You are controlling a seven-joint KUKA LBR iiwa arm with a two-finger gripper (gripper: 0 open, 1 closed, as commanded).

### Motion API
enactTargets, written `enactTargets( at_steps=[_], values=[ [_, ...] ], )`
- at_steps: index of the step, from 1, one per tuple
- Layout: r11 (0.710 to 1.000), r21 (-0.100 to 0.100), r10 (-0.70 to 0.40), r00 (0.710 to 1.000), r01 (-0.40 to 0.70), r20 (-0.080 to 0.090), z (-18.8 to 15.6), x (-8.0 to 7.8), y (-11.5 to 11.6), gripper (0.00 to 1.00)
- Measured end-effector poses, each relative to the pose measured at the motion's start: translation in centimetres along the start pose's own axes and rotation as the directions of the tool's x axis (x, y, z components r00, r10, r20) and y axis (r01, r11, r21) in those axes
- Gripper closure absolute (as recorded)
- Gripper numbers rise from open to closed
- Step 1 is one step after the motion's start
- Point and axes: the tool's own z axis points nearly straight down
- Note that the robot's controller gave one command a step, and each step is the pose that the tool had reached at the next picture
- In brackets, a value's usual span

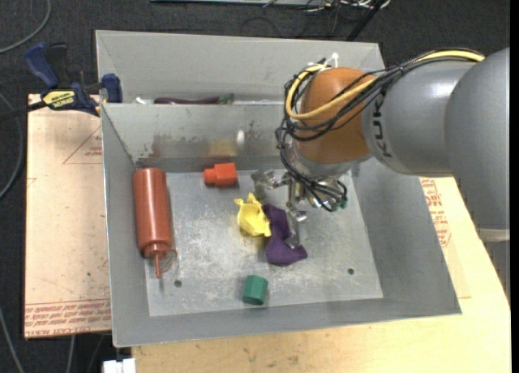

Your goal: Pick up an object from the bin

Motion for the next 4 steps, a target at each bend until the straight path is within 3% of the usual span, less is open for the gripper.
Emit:
enactTargets(
  at_steps=[1,4],
  values=[
    [0.996,0.008,0.086,0.996,-0.086,0.015,0.2,-1.6,1.0,1.0],
    [0.996,0.005,0.085,0.996,-0.085,0.006,-1.4,-1.4,1.1,1.0]
  ],
)
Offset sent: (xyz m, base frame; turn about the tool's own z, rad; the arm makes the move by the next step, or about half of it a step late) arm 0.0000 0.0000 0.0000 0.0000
